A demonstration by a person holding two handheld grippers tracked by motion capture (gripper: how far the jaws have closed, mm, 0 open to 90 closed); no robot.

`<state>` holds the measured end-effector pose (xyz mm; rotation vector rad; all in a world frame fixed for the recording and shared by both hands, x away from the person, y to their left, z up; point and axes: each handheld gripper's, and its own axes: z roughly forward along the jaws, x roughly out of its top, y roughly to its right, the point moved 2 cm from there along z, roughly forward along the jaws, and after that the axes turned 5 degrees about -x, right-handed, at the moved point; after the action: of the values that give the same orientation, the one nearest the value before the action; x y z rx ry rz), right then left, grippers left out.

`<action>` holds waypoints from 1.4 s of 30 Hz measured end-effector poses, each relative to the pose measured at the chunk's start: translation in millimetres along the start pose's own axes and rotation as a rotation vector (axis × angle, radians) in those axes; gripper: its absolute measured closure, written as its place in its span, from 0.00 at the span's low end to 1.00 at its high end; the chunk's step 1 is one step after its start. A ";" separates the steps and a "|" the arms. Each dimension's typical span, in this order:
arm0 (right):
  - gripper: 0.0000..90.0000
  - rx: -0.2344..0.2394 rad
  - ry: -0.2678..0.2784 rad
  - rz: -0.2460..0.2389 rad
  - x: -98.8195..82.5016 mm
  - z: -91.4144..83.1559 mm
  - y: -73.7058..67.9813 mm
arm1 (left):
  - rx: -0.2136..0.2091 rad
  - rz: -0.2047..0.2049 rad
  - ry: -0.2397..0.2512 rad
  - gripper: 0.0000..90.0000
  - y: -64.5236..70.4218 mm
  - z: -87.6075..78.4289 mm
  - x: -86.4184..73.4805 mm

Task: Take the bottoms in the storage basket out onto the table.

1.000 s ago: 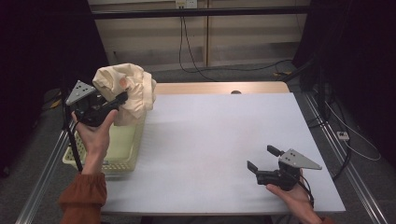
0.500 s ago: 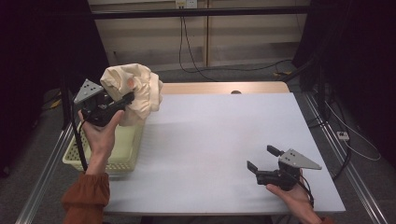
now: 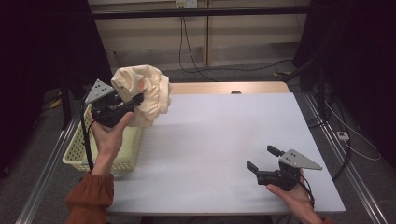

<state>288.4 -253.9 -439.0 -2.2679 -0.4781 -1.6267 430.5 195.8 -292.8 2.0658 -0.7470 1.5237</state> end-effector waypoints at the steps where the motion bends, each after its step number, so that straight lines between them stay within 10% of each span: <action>1: 0.05 0.000 0.000 0.000 0.0 -0.1 0.1 | -0.003 0.000 -0.002 0.73 0.7 1.0 -0.2; 42: 0.05 0.003 -0.004 -0.003 0.2 1.8 -0.3 | -0.102 0.048 -0.033 0.73 43.8 30.8 19.0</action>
<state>289.9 -252.9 -439.3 -2.2695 -0.4851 -1.6223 427.6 140.3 -281.0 2.0157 -0.8747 1.4488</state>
